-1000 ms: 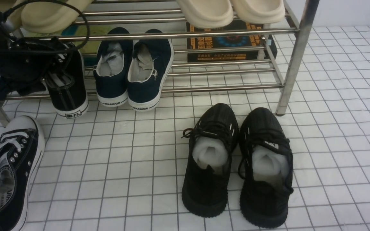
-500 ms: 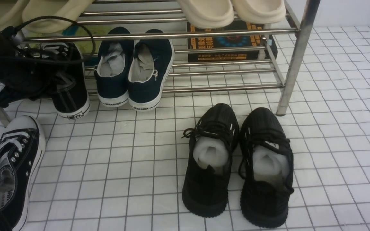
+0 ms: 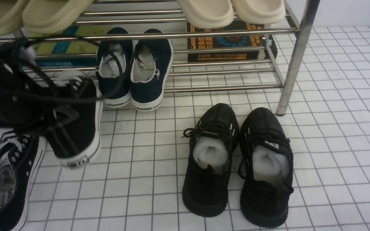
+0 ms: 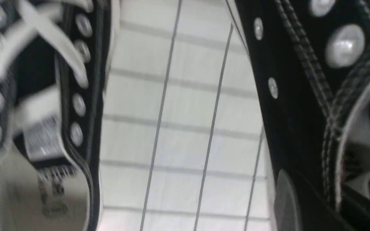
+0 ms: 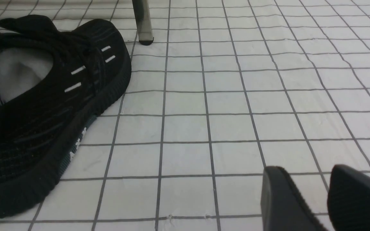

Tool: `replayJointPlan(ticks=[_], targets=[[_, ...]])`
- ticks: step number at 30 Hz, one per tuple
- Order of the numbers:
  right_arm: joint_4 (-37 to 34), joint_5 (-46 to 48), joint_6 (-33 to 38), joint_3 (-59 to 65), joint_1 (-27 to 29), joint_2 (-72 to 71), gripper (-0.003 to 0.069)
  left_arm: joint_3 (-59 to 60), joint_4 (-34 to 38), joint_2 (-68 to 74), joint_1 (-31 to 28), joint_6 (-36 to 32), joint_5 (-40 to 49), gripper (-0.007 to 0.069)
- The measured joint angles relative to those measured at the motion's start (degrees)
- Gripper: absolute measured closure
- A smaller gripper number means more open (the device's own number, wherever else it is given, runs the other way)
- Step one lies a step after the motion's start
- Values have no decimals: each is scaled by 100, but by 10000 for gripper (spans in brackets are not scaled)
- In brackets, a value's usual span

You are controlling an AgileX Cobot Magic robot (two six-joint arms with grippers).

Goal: Take the shoes off the shelf with your hand from the white checkered tablecloth.
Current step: 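Set the held shoe down on the floor in front of the rack with the left gripper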

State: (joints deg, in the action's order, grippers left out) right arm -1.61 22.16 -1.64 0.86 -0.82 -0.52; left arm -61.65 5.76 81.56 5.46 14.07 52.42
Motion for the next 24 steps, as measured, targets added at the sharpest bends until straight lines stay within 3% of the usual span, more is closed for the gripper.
replayJointPlan(ticks=[8,16,24], targets=[[0,0,0,0,0,0,420,977,-529,0,95,531,-828,611],[0,0,-6,0,0,0,420,1235,-1178,0,102,1241,-930,611],[0,0,-6,0,0,0,420,1707,-1396,0,102,1485,-1182,611]])
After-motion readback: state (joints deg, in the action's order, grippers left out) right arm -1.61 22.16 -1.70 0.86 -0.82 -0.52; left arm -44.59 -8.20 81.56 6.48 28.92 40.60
